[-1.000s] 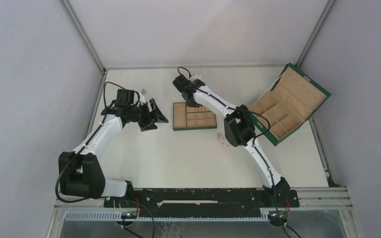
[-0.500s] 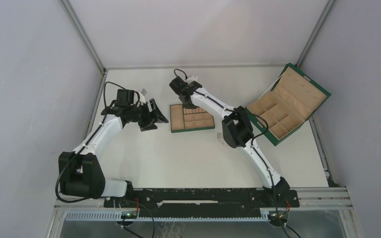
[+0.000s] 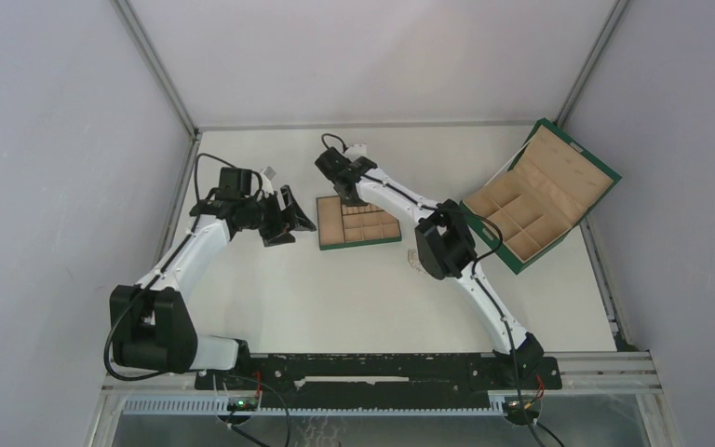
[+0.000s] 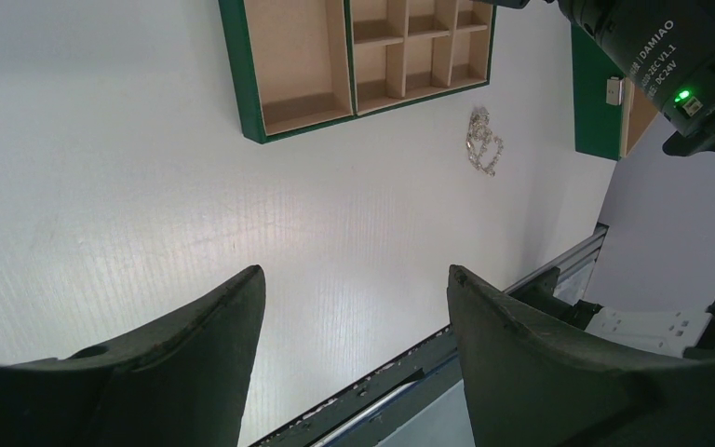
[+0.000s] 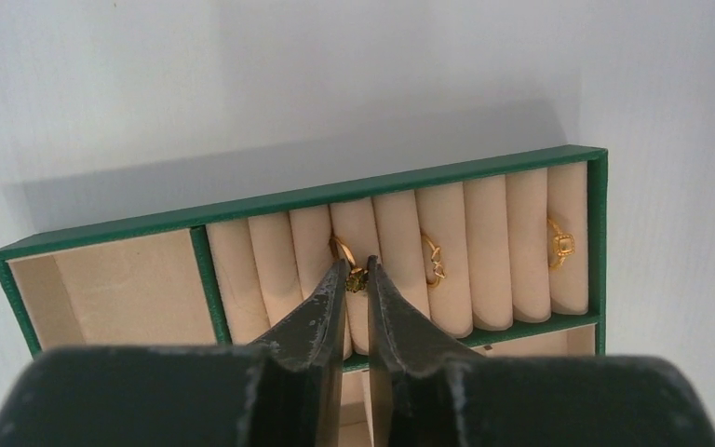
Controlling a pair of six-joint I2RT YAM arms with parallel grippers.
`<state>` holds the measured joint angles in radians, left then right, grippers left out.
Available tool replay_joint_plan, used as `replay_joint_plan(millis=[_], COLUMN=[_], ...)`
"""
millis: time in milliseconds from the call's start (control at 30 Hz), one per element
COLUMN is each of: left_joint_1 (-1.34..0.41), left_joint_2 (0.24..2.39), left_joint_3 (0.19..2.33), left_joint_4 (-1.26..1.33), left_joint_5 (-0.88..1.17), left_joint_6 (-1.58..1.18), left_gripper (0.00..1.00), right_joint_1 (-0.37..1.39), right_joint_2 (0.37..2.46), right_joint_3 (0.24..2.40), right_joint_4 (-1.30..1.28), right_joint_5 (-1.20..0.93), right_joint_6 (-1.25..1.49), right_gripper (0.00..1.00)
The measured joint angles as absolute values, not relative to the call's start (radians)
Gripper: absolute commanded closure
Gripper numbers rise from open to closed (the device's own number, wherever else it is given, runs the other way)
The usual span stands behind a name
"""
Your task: Organize the mixed jewelry
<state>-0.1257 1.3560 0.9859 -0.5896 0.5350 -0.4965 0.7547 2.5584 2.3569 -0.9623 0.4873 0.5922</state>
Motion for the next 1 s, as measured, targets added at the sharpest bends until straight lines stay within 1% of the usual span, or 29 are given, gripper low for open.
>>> replay_joint_plan(millis=[1000], left_joint_1=[-0.126], left_joint_2=[1.354], left_joint_3=[0.986], left_joint_4=[-0.59], left_joint_5=[0.546], left_joint_6=[-0.496], left_gripper=[0.24], right_joint_1=[0.769], right_joint_2=[2.476], right_joint_3=[2.248], right_joint_4=[-0.883], right_joint_5=[0.403], right_joint_6=[0.551], right_gripper=[0.78])
